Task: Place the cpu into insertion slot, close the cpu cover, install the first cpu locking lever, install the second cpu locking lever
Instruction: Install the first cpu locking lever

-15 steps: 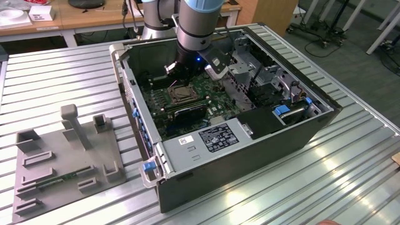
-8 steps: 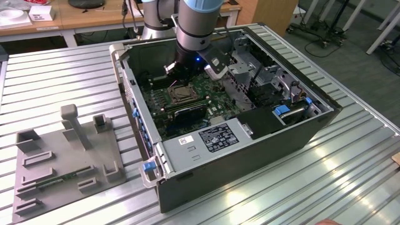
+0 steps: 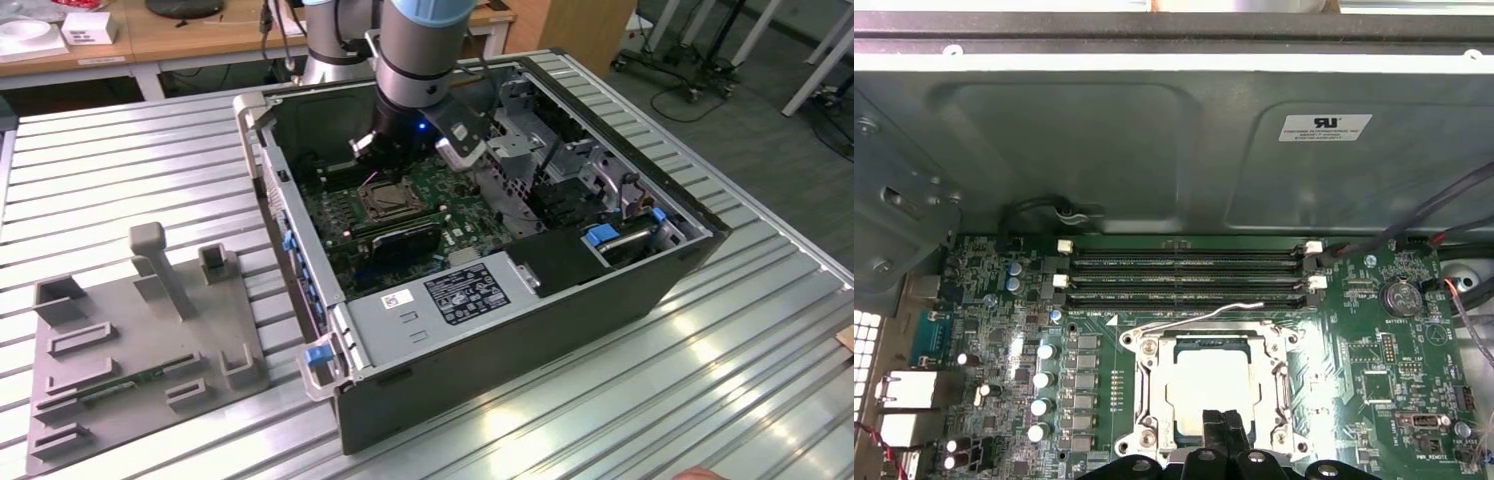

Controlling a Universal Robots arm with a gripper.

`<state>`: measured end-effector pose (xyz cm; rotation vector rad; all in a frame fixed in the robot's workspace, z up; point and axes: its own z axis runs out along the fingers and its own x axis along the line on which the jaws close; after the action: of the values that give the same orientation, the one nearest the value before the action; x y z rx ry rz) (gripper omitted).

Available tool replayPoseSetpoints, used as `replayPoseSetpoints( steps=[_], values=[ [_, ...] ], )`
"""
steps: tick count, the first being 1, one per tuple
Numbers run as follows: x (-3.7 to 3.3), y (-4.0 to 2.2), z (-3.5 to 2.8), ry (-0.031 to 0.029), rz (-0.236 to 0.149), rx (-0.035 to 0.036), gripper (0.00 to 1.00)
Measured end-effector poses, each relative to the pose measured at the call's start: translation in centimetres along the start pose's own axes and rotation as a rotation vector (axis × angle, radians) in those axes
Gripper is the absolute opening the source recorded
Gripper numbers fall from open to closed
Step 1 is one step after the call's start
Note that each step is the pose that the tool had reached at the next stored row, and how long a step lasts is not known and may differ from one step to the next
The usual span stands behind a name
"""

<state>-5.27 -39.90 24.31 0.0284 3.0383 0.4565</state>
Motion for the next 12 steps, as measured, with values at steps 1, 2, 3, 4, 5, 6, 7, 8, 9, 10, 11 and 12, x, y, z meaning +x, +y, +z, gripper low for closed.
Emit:
replayPoseSetpoints(
  steps=[1, 2, 3, 4, 5, 6, 7, 8, 9, 10, 11, 12],
  values=[
    [0.01, 0.06, 0.03, 0.0000, 0.000, 0.0000, 0.11],
    [0.02, 0.11, 0.07, 0.0000, 0.000, -0.0002, 0.11],
    [0.02, 0.14, 0.09, 0.0000, 0.000, -0.0002, 0.11],
    [0.03, 0.17, 0.10, 0.0000, 0.000, -0.0001, 0.11],
    [0.03, 0.20, 0.12, 0.0000, 0.000, -0.0001, 0.11],
    [0.04, 0.23, 0.14, 0.0000, 0.000, -0.0002, 0.11],
    [0.04, 0.24, 0.17, -0.0001, 0.000, -0.0004, 0.11],
    [0.04, 0.26, 0.18, -0.0001, 0.000, -0.0004, 0.11],
    [0.05, 0.26, 0.17, 0.0000, 0.000, -0.0001, 0.11],
    [0.05, 0.26, 0.17, 0.0001, 0.000, 0.0000, 0.11],
    [0.05, 0.27, 0.17, 0.0001, 0.000, 0.0000, 0.11],
    [0.05, 0.27, 0.18, 0.0000, 0.000, -0.0002, 0.11]
  ],
)
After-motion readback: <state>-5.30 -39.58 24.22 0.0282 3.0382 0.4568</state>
